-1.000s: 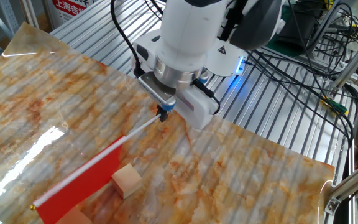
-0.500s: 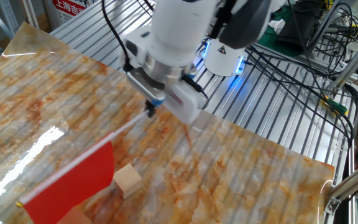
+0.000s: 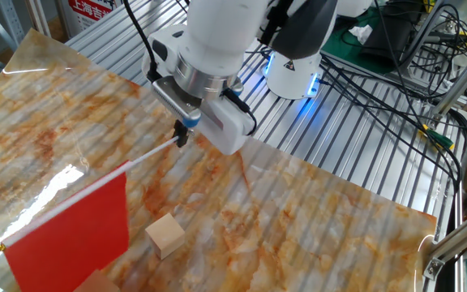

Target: Wave the flag

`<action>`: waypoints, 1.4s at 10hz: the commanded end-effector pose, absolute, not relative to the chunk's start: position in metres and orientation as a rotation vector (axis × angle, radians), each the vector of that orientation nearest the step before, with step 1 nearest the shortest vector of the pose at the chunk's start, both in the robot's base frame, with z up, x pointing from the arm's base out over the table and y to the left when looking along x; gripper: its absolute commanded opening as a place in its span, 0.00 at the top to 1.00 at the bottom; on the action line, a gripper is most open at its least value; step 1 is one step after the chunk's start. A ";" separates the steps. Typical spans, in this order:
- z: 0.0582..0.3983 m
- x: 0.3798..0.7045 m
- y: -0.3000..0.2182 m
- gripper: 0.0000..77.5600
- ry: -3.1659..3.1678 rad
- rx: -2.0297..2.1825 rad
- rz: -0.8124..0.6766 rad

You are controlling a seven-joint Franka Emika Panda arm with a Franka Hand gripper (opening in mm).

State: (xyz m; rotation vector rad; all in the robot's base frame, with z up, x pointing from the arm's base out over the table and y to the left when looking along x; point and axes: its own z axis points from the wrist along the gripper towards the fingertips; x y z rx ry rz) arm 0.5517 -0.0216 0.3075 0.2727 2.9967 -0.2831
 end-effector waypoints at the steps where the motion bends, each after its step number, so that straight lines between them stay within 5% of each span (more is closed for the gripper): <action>1: 0.319 0.561 -0.109 0.99 2.732 0.141 -0.767; 5: 0.314 0.556 -0.099 0.99 2.688 0.370 -0.720; 7: 0.311 0.552 -0.093 0.99 2.845 -0.042 -0.696; 14: 0.281 0.528 -0.013 0.99 2.770 0.631 -0.550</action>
